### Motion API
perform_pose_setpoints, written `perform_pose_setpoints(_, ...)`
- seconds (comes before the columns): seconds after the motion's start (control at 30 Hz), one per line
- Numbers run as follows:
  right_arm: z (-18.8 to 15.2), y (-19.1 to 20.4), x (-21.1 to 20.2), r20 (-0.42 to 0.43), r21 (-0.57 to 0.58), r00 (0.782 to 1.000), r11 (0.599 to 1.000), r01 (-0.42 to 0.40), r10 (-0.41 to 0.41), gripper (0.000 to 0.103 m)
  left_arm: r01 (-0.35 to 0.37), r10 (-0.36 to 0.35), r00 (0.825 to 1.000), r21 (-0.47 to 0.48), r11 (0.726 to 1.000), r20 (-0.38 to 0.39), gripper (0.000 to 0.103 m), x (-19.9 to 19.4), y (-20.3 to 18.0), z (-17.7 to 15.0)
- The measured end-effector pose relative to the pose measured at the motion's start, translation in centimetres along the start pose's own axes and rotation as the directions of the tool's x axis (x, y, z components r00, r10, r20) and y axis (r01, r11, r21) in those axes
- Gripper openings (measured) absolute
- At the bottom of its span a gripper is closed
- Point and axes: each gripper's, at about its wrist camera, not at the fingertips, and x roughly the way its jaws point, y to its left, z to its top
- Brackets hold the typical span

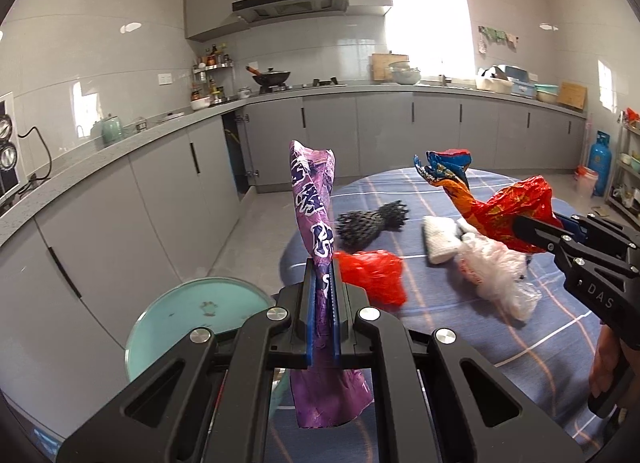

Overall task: Collect trash
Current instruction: 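Carry the purple wrapper and orange-red bag over the teal bin with both tools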

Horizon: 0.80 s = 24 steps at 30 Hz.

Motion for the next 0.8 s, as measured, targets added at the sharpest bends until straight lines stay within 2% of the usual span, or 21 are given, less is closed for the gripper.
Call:
perform_pose_setpoints(0.43,1.2,3.6,2.1,-0.005,-0.040,0.998,0.997,-0.069,0.069,0.018,-0.088,0.087,0.996,-0.031,0.996,-0.032,0.006,-0.1,5.0,-1.2)
perform_pose_setpoints(0.8,1.7,7.4,4.4,-0.026,-0.078,0.991,0.988,-0.132,0.130,0.018,-0.162,0.157,0.985,-0.062,0.985,-0.072,0.006,0.5,9.7,-2.9)
